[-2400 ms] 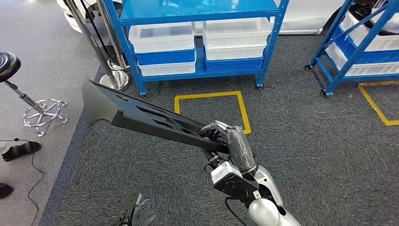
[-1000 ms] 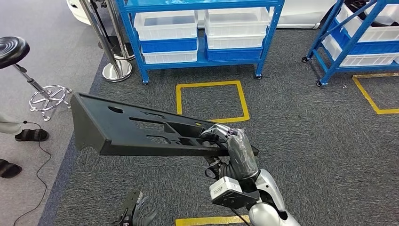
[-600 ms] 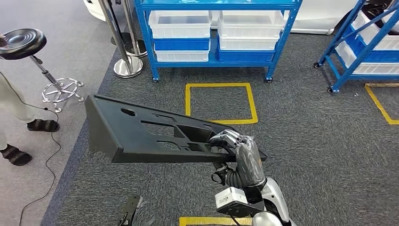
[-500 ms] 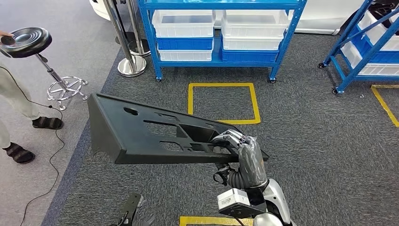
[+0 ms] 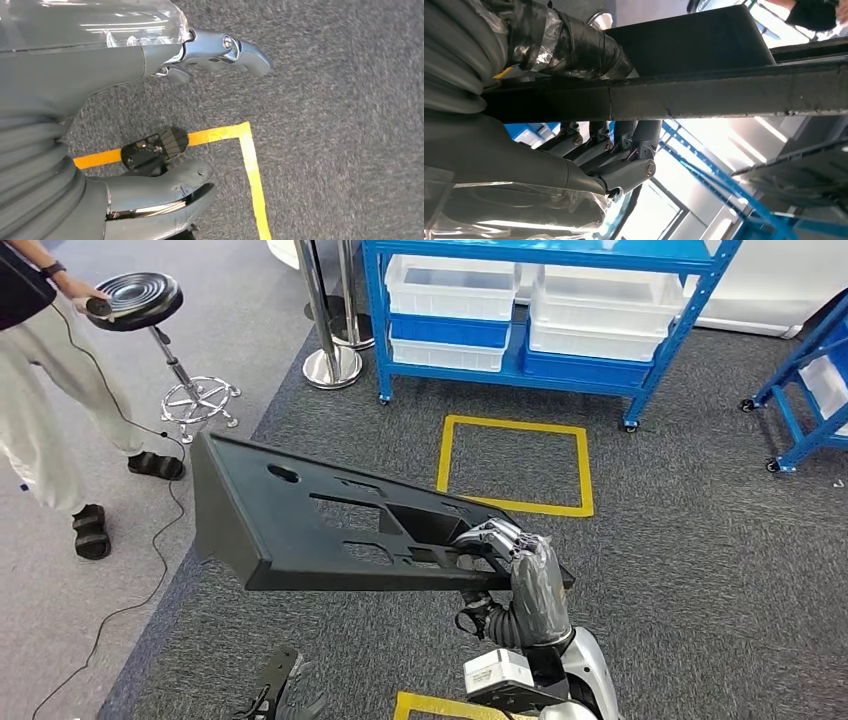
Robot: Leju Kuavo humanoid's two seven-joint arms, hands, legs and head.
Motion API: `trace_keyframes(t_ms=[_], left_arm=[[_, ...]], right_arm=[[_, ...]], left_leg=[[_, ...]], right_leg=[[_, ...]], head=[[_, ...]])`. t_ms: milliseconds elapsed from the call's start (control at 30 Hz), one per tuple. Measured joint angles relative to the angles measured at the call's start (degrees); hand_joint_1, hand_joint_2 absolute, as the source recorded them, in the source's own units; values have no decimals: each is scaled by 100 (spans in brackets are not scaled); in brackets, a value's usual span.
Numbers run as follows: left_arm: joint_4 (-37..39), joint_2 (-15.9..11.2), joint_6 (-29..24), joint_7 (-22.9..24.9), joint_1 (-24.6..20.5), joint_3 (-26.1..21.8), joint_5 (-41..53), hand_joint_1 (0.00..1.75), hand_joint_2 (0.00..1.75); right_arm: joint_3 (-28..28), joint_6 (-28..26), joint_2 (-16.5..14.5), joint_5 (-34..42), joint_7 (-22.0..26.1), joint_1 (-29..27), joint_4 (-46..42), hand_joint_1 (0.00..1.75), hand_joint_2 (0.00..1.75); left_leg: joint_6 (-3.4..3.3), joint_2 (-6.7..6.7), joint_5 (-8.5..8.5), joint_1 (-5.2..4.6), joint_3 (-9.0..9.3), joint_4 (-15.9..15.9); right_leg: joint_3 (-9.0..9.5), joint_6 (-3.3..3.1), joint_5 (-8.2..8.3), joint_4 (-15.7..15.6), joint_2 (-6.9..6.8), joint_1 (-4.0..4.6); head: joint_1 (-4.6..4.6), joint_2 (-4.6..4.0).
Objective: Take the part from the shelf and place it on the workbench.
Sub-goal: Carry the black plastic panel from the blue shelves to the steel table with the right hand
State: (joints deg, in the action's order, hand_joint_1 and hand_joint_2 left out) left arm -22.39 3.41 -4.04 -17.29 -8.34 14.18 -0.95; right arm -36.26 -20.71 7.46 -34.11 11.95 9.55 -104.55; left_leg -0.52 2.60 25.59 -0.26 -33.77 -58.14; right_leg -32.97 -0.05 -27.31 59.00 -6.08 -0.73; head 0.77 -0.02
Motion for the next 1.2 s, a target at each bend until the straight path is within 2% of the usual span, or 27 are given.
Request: trace_keyframes(t_ms=[33, 100, 167, 200, 233, 267, 300, 333, 400, 433, 467, 533, 567, 600, 667, 733, 767, 800, 833, 900, 933, 967, 1033, 1067, 1133, 1167, 1200], left_arm=[[3, 2, 16, -3, 13, 3, -7, 0, 175], [10, 16, 43, -17, 25, 7, -29, 0, 175], [17, 56, 47, -33, 29, 11, -50, 0, 175], [23, 85, 44, -37, 39, 13, -55, 0, 175], [29, 113, 42, -40, 56, 16, -56, 0, 175], [35, 139, 40, -42, 76, 19, -56, 0, 175], [42, 159, 40, -43, 92, 21, -56, 0, 175], [45, 174, 40, -44, 102, 23, -55, 0, 175], [50, 204, 41, -45, 98, 26, -55, 0, 175], [51, 215, 40, -46, 93, 26, -56, 0, 175], [53, 221, 41, -47, 91, 27, -57, 0, 175], [63, 221, 45, -48, 99, 27, -56, 0, 175], [69, 220, 52, -47, 102, 27, -50, 0, 175], [74, 220, 58, -46, 95, 28, -43, 0, 175], [77, 223, 74, -46, 61, 29, -26, 0, 175], [79, 227, 81, -46, 38, 31, -17, 0, 175], [81, 228, 81, -46, 38, 32, -13, 0, 175], [84, 230, 81, -46, 40, 33, -9, 0, 175], [85, 229, 81, -46, 39, 33, -5, 0, 175], [86, 228, 80, -46, 22, 33, -4, 0, 175], [87, 229, 79, -46, 9, 33, -4, 0, 175], [87, 230, 79, -46, 1, 33, -4, 0, 175], [91, 229, 79, -46, 6, 33, -4, 0, 175], [93, 230, 79, -47, 15, 33, -4, 0, 175], [97, 234, 79, -46, 8, 33, -4, 0, 175], [98, 238, 79, -46, -1, 34, -4, 0, 175], [99, 239, 79, -45, -9, 34, -4, 0, 175]], right_arm=[[3, 2, -1, -32, -15, 1, -3, 175, 175], [14, 3, 0, -102, -37, -4, -17, 175, 175], [28, 3, 5, -154, -50, -32, -32, 175, 175], [33, 3, 10, -169, -57, -60, -36, 175, 175], [38, 2, 14, -180, -65, -92, -36, 175, 175], [43, 1, 17, -191, -70, -125, -36, 175, 175], [50, -1, 20, -198, -72, -148, -37, 175, 175], [57, -1, 21, -205, -74, -161, -39, 175, 175], [72, -2, 26, -218, -74, -169, -50, 175, 175], [75, -2, 30, -225, -74, -175, -58, 175, 175], [78, -2, 33, -233, -75, -179, -64, 175, 175], [81, -3, 37, -256, -78, -185, -81, 175, 175], [82, -3, 37, -271, -80, -185, -89, 175, 175], [83, -4, 37, -284, -81, -187, -104, 175, 175], [89, -6, 37, -302, -86, -204, -131, 175, 175], [93, -5, 38, -310, -93, -232, -144, 175, 175], [94, -4, 38, -312, -97, -245, -144, 175, 175], [94, -3, 38, -315, -99, -253, -144, 175, 175], [94, -3, 38, -317, -101, -257, -145, 175, 175], [95, -3, 38, -323, -102, -258, -158, 175, 175], [96, -3, 39, -327, -102, -258, -167, 175, 175], [97, -3, 39, -330, -102, -258, -175, 175, 175], [100, -3, 39, -333, -104, -257, -183, 175, 175], [103, -3, 40, -333, -106, -256, -186, 175, 175], [111, -4, 42, -334, -105, -255, -201, 175, 175], [115, -4, 45, -334, -106, -259, -206, 175, 175], [116, -2, 50, -337, -105, -266, -210, 175, 175]], left_leg=[[-36, -60, -21, 16, 10, 30], [-119, -177, -74, 49, 44, 102], [-172, -290, -104, 58, 56, 128], [-184, -352, -108, 52, 47, 121], [-185, -424, -108, 46, 41, 112], [-184, -499, -106, 43, 36, 98], [-179, -578, -100, 41, 34, 79], [-169, -656, -89, 42, 33, 53], [-135, -795, -57, 37, 6, -17], [-109, -849, -48, 37, -19, -46], [-80, -898, -45, 39, -46, -61], [-13, -960, -49, 56, -87, -66], [21, -877, -21, 53, -111, -104], [54, -739, 57, 52, -171, -223], [113, -416, 367, 59, -439, -790], [160, -313, 646, 92, -779, -1485], [174, -297, 652, 104, -847, -1626], [178, -278, 556, 112, -803, -1549], [169, -239, 374, 115, -641, -1246], [112, -21, 64, 77, -218, -442], [72, 61, -10, 49, -84, -175], [36, 103, -22, 21, -32, -51], [-32, -12, -35, 2, -44, -18], [-65, -80, -56, 11, -33, 13], [-142, -205, -104, 41, -1, 81], [-168, -265, -118, 48, 3, 93], [-187, -325, -122, 46, -1, 93]], right_leg=[[15, 36, -12, -2, -17, -6], [-38, 87, -177, 184, 171, -19], [-312, 98, -536, 799, 470, -29], [-496, 97, -696, 1172, 544, -27], [-637, 97, -767, 1443, 577, -25], [-699, 94, -724, 1532, 591, -23], [-656, 87, -570, 1400, 607, -23], [-517, 74, -342, 1072, 649, -27], [-210, 50, -33, 376, 865, -43], [-127, 46, 21, 178, 945, -48], [-102, 40, 8, 112, 987, -46], [-97, 3, 27, 83, 883, -38], [-83, -31, 37, 61, 825, -42], [-69, -69, 46, 37, 756, -49], [-51, -120, 44, 13, 607, -49], [-51, -135, 31, 15, 448, -40], [-48, -133, 24, 16, 371, -39], [-41, -125, 16, 17, 300, -40], [-27, -113, 6, 18, 232, -40], [9, -73, -23, 20, 108, -28], [22, -45, -35, 21, 54, -17], [31, -15, -44, 19, 0, -7], [59, 53, -49, -4, -103, 0], [72, 88, -75, 10, -62, -9], [-33, 139, -276, 283, 225, -33], [-180, 149, -447, 590, 414, -45], [-372, 154, -620, 963, 527, -48]], head=[[1, 0], [-2, 0], [-6, 0], [-7, 0], [-7, 0], [-7, 0], [-7, 0], [-7, 0], [-5, 0], [-5, 0], [-4, 0], [-5, 0], [-2, 0], [3, 0], [12, 0], [14, 0], [14, 1], [14, 1], [14, 1], [14, 0], [14, 0], [13, 0], [13, 0], [11, 0], [7, 0], [4, 1], [3, 1]])
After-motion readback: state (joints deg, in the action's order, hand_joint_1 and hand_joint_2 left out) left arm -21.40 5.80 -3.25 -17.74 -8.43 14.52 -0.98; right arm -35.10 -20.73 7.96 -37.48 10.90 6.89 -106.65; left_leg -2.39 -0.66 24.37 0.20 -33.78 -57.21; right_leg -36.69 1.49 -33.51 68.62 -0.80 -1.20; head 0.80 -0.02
